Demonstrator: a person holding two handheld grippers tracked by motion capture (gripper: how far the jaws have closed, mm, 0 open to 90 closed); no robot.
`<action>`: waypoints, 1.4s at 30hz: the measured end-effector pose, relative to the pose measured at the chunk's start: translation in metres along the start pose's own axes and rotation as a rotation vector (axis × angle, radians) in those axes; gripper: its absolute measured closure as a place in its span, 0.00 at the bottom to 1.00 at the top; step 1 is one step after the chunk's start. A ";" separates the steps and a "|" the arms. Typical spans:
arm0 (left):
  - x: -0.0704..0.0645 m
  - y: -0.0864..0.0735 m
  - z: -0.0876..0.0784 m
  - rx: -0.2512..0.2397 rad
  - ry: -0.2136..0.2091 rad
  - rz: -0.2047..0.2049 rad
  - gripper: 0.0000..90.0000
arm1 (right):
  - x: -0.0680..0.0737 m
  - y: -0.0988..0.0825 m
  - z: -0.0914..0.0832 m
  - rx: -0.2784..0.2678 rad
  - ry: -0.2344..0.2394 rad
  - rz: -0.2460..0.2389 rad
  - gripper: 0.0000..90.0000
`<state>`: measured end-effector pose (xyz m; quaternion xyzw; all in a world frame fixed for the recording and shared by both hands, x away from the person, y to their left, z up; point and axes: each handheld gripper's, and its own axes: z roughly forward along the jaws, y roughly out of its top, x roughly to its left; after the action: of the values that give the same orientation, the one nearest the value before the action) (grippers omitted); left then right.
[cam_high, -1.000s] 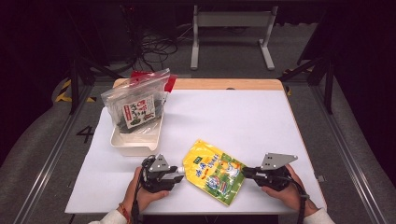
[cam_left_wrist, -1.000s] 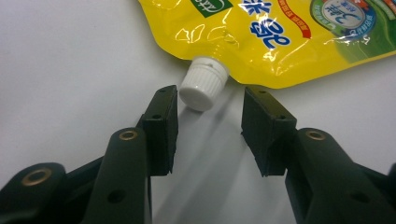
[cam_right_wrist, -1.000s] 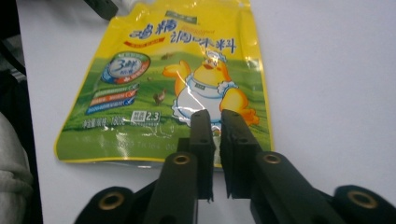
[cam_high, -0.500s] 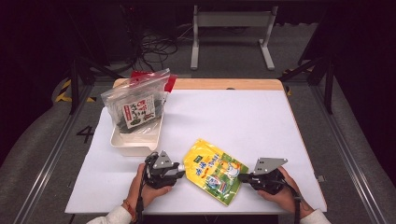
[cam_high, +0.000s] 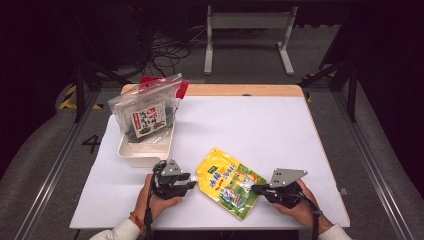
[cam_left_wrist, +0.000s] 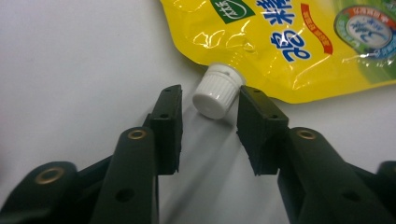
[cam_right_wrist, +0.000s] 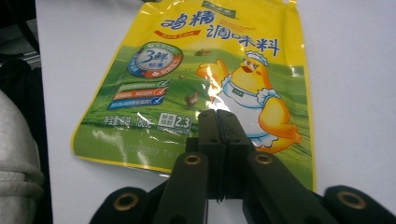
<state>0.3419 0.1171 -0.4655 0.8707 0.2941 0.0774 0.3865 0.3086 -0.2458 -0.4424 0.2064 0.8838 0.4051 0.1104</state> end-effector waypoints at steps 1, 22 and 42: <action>0.000 0.001 0.001 -0.001 0.002 -0.005 0.73 | 0.000 0.000 0.000 0.005 0.005 -0.001 1.00; 0.021 0.005 0.008 -0.118 -0.194 -0.231 0.56 | 0.003 -0.005 0.006 0.065 0.026 -0.022 1.00; -0.004 0.026 0.033 -0.037 -0.315 -0.254 0.43 | 0.003 -0.004 0.007 0.075 0.026 -0.021 1.00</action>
<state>0.3618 0.0807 -0.4692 0.8206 0.3359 -0.1037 0.4506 0.3075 -0.2423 -0.4504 0.1958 0.9018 0.3733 0.0956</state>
